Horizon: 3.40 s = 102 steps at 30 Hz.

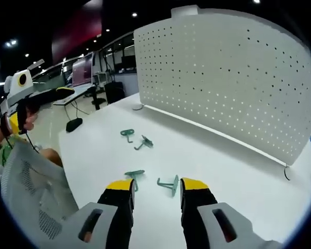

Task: Insert the hook assembly into the mounting plate slot until the hook locks in place.

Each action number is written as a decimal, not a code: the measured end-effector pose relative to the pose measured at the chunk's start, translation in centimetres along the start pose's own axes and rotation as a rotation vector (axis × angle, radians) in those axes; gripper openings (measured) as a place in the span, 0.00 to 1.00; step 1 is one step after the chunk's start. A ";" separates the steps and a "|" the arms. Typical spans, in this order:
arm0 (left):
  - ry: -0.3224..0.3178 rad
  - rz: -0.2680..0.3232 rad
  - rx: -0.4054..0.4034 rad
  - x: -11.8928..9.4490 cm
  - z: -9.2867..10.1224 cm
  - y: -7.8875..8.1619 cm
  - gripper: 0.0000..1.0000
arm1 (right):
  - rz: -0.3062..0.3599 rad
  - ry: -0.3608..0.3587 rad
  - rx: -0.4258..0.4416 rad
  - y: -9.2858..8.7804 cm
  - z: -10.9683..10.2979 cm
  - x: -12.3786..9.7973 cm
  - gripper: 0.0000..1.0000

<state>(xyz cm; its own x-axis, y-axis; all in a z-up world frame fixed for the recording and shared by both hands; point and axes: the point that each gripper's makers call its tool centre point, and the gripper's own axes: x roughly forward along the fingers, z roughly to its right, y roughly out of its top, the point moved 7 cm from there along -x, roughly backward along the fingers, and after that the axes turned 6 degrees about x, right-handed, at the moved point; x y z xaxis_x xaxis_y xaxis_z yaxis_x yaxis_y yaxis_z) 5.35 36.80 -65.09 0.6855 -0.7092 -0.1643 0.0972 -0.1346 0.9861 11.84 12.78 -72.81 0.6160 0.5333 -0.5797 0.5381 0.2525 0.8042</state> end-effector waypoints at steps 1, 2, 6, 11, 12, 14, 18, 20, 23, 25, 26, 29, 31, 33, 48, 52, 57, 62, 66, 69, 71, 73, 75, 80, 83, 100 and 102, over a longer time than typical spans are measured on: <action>-0.001 -0.002 0.002 0.0 0.0 0.1 0.96 | -0.007 -0.002 0.005 -0.1 0.1 0.1 0.33; -0.002 -0.005 0.003 0.0 0.0 0.1 0.96 | -0.011 -0.003 0.007 -0.2 0.2 0.3 0.32; -0.005 -0.010 0.002 0.1 -0.1 0.1 0.96 | -0.036 -0.009 0.002 -0.7 0.5 0.8 0.30; -0.008 -0.014 0.013 0.4 -0.1 0.3 0.96 | -0.065 -0.003 0.003 -1.1 0.8 1.6 0.30; -0.010 -0.014 0.019 0.4 -0.1 0.3 0.97 | -0.068 -0.004 0.002 -1.2 0.8 1.7 0.30; -0.010 -0.015 0.017 0.5 -0.1 0.3 0.97 | -0.077 -0.004 0.002 -1.4 0.8 2.0 0.29; -0.002 -0.011 0.016 0.5 0.0 0.5 0.97 | -0.094 0.000 0.004 -1.7 1.0 2.5 0.28; -0.005 -0.010 0.012 0.5 0.2 0.5 0.97 | -0.094 -0.003 0.004 -1.7 1.2 2.7 0.28; -0.010 -0.019 0.012 0.6 0.5 0.3 0.96 | -0.109 -0.010 0.012 -1.8 1.5 3.1 0.25; -0.013 -0.021 0.011 0.6 0.5 0.2 0.96 | -0.121 -0.017 0.014 -1.9 1.7 3.4 0.23; -0.013 -0.020 0.011 0.5 0.5 0.2 0.96 | -0.115 -0.021 0.019 -1.9 1.8 3.6 0.22; -0.009 -0.019 0.009 0.4 0.5 0.1 0.96 | -0.128 -0.022 0.024 -2.1 2.0 4.0 0.21; -0.005 -0.016 0.006 0.4 0.4 0.1 0.96 | -0.136 -0.024 0.018 -2.2 2.0 4.2 0.21; -0.001 -0.017 0.004 0.3 0.3 0.1 0.96 | -0.143 -0.025 0.020 -2.3 2.1 4.5 0.21; -0.010 -0.035 0.003 0.3 -0.4 -0.4 0.95 | -0.212 -0.046 0.028 -3.2 2.7 5.9 0.16; -0.014 -0.038 0.011 0.4 -0.6 -0.3 0.95 | -0.213 -0.050 0.031 -3.1 2.7 6.1 0.15; -0.009 -0.034 0.013 0.6 -0.7 -0.2 0.95 | -0.241 -0.047 0.028 -3.3 2.8 6.6 0.14; -0.008 -0.033 0.009 0.5 -0.4 -0.2 0.95 | -0.246 -0.046 0.033 -3.3 2.9 6.8 0.13; -0.004 -0.039 0.008 0.3 -0.3 -0.5 0.95 | -0.256 -0.051 0.035 -3.3 3.1 6.9 0.10; 0.001 -0.041 0.007 0.1 -0.4 -0.5 0.94 | -0.258 -0.060 0.040 -3.3 3.2 7.0 0.08; 0.008 -0.038 0.007 0.0 -0.5 -0.4 0.94 | -0.270 -0.062 0.045 -3.4 3.2 7.0 0.07; 0.007 -0.034 0.003 -0.1 -0.4 -0.4 0.94 | -0.267 -0.064 0.038 -3.4 3.3 7.0 0.06; 0.011 -0.037 0.002 -0.1 -0.4 -0.5 0.94 | -0.271 -0.064 0.034 -3.4 3.2 7.0 0.05; 0.002 -0.032 -0.007 0.0 0.0 -0.6 0.94 | -0.290 -0.072 0.022 -3.5 3.2 6.9 0.03; -0.001 -0.034 -0.003 0.1 0.1 -0.5 0.94 | -0.292 -0.067 0.023 -3.5 3.2 6.8 0.02; -0.005 -0.006 -0.005 0.3 0.7 0.6 0.94 | -0.162 -0.070 0.018 -1.1 2.5 5.1 0.02; 0.000 0.004 -0.001 0.3 0.8 0.8 0.94 | -0.146 -0.070 0.020 -0.8 2.4 4.8 0.02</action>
<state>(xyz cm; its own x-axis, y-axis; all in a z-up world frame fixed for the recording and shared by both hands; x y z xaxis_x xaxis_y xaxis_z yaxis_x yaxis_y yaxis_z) 5.02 35.92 -64.34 0.6858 -0.7100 -0.1600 0.0952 -0.1304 0.9869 15.72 13.22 -76.55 0.5687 0.4346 -0.6983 0.6355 0.3068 0.7085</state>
